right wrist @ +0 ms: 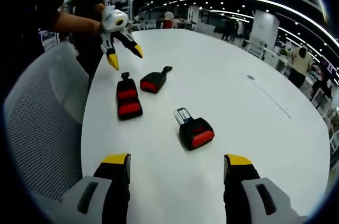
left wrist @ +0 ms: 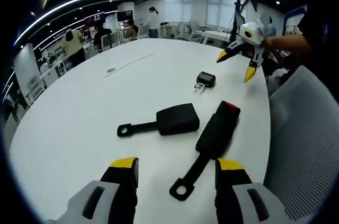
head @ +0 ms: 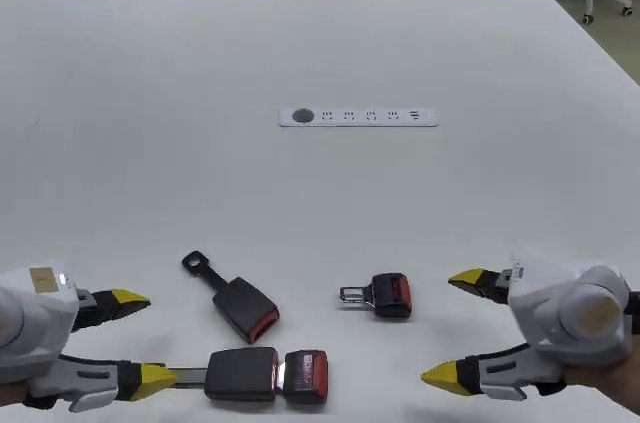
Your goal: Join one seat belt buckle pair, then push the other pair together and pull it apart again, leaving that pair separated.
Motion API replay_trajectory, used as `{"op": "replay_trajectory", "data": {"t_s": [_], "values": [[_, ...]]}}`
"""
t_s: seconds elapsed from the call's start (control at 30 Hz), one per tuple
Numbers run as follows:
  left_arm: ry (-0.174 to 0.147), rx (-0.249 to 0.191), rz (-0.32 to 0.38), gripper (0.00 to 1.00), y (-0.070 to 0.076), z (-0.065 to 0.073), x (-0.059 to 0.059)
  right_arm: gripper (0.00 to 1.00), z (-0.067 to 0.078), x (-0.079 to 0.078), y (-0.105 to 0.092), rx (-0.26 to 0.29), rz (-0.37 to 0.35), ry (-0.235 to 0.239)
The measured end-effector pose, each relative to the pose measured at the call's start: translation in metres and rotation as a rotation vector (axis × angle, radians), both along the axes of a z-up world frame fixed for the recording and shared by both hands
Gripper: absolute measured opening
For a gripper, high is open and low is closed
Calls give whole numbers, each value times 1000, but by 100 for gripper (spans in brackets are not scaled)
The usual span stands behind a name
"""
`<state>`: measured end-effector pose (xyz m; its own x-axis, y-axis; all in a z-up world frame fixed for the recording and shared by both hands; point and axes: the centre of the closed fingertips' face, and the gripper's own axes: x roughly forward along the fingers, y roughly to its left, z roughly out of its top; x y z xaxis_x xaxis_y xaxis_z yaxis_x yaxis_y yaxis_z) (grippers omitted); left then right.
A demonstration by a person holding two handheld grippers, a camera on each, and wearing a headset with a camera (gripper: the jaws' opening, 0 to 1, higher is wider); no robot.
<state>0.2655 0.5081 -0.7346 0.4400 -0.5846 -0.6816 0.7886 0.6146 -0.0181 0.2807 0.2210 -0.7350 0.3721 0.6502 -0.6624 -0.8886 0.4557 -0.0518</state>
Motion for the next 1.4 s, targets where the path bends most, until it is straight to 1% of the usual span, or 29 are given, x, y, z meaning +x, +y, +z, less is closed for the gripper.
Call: {"op": "replay_trajectory", "data": {"t_s": [0.07,0.13,0.2,0.23,0.27,0.3,0.33,0.4,0.47,0.53,0.6,0.67,0.73,0.8,0.87,0.93,1.0,1.07,1.13,1.2,1.33,1.4], "values": [[-22,-28,21,62,3,2,-1,73,0,-6,0,12,-10,2],[-30,-48,40,64,-2,7,-6,74,-1,-10,0,21,-25,4],[-42,-66,57,65,-1,6,-9,75,0,-13,1,32,-39,7],[-43,-76,65,66,-3,7,-13,76,1,-15,1,41,-52,8],[-42,-77,68,66,-4,6,-16,76,2,-17,2,47,-57,8],[-41,-79,67,67,-10,9,-22,77,3,-19,3,54,-67,2],[-39,-82,73,68,-11,10,-24,77,4,-20,4,60,-75,-2],[-41,-102,91,69,-8,8,-27,79,5,-23,6,76,-87,-2],[-51,-109,101,73,-8,8,-30,82,6,-25,8,81,-105,-18],[-65,-112,107,77,-6,8,-32,84,7,-28,11,94,-117,-22],[-75,-115,105,81,-2,4,-34,88,7,-30,14,107,-126,-25],[-81,-121,108,84,-2,3,-35,92,7,-32,17,117,-129,-30],[-90,-134,117,88,0,3,-35,96,5,-35,21,123,-124,-28],[-96,-142,125,91,-2,5,-35,99,2,-37,23,124,-114,-34],[-110,-144,126,96,-4,7,-36,99,-2,-39,23,125,-115,-26],[-108,-147,132,100,-4,7,-36,99,-5,-42,24,126,-114,-20],[-106,-159,134,100,-5,7,-37,99,-5,-44,26,145,-121,-14],[-109,-165,136,100,-6,7,-37,99,-7,-45,25,147,-127,-9],[-110,-166,136,100,-4,5,-37,99,-9,-46,24,143,-129,-5],[-110,-162,133,100,-6,5,-38,99,-9,-47,24,140,-125,-8],[-116,-171,133,100,-12,10,-37,99,-9,-49,24,133,-122,-4],[-120,-173,134,100,-13,12,-36,99,-11,-49,22,127,-120,-4]]}}
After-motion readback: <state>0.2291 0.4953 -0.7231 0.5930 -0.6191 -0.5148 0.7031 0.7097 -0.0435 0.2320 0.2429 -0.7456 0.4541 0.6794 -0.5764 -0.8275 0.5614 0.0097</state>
